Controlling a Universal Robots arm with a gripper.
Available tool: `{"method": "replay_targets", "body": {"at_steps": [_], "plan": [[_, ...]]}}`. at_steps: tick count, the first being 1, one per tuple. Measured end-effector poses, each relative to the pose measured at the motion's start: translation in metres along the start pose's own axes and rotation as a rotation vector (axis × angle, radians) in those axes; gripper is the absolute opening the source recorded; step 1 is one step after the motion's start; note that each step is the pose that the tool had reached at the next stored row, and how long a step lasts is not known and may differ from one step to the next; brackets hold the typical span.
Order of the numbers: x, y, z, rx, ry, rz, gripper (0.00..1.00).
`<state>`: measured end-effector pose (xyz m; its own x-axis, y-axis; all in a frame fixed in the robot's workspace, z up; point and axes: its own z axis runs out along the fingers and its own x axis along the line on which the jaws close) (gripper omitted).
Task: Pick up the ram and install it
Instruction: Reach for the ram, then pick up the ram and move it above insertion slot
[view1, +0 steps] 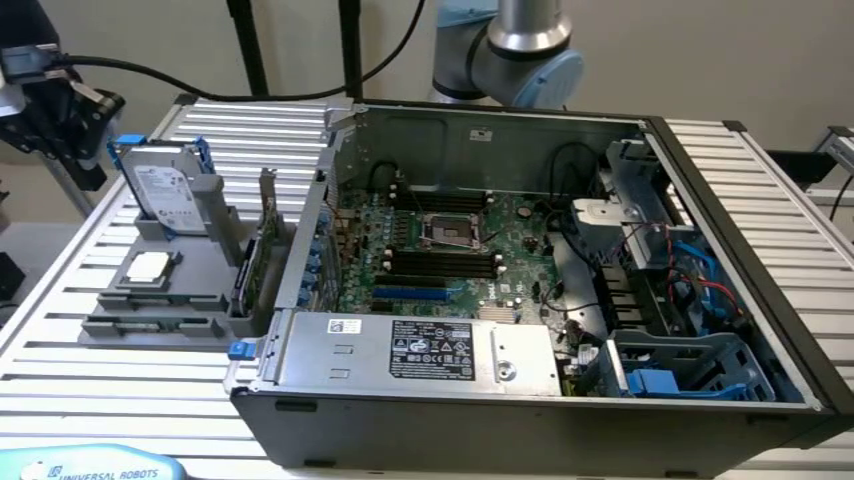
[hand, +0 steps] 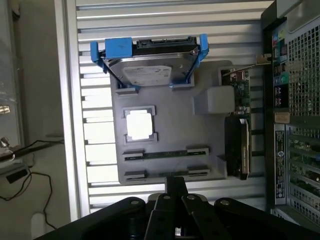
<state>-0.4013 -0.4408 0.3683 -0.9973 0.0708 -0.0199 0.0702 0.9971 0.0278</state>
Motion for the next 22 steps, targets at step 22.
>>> {"method": "replay_targets", "body": {"at_steps": [22], "plan": [[0.0087,-0.0013,0.0011,0.0013,0.0030,-0.053,0.11]]}}
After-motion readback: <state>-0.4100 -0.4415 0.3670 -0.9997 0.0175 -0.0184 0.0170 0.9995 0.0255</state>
